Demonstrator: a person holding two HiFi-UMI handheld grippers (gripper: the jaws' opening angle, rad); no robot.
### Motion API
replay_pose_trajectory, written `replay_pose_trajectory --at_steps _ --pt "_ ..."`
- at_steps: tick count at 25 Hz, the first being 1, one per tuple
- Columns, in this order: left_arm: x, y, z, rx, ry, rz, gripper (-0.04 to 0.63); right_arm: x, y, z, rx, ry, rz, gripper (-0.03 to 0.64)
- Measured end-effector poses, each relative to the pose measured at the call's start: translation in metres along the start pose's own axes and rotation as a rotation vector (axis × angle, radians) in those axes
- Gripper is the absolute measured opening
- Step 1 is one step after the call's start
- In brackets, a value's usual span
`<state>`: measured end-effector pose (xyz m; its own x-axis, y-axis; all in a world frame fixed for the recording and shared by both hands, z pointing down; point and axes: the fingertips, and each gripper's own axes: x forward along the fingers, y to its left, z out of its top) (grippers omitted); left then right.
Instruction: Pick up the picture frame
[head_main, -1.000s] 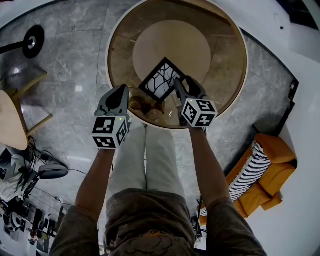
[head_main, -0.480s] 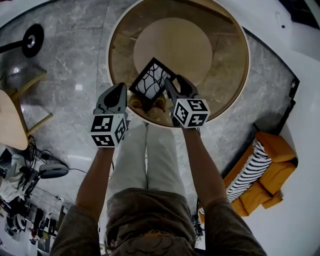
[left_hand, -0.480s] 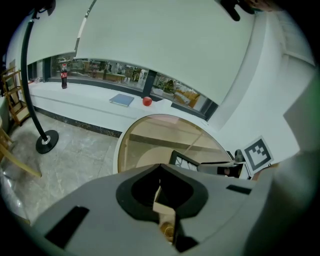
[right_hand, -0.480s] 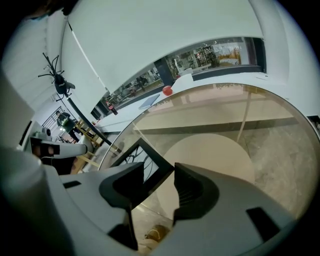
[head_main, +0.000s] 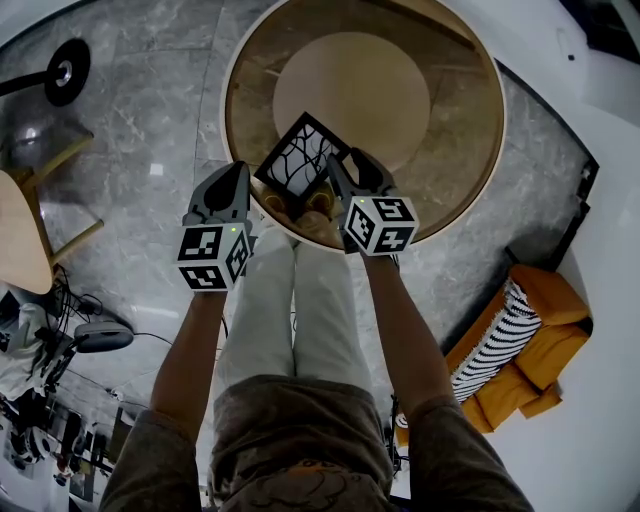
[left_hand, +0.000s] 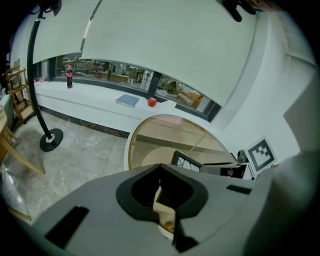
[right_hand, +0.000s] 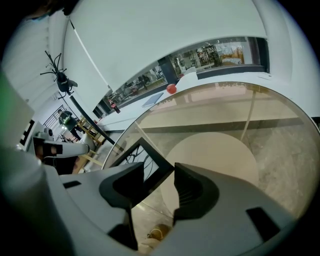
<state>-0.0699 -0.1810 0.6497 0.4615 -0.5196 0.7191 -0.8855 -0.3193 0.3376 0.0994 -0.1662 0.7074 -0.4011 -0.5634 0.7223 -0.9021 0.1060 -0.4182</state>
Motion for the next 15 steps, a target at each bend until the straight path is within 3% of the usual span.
replay_pose_trajectory --at_steps 15 --pt "-0.013 0.005 -0.008 -0.031 -0.021 0.049 0.017 -0.002 0.008 -0.002 -0.032 0.014 0.032 0.192"
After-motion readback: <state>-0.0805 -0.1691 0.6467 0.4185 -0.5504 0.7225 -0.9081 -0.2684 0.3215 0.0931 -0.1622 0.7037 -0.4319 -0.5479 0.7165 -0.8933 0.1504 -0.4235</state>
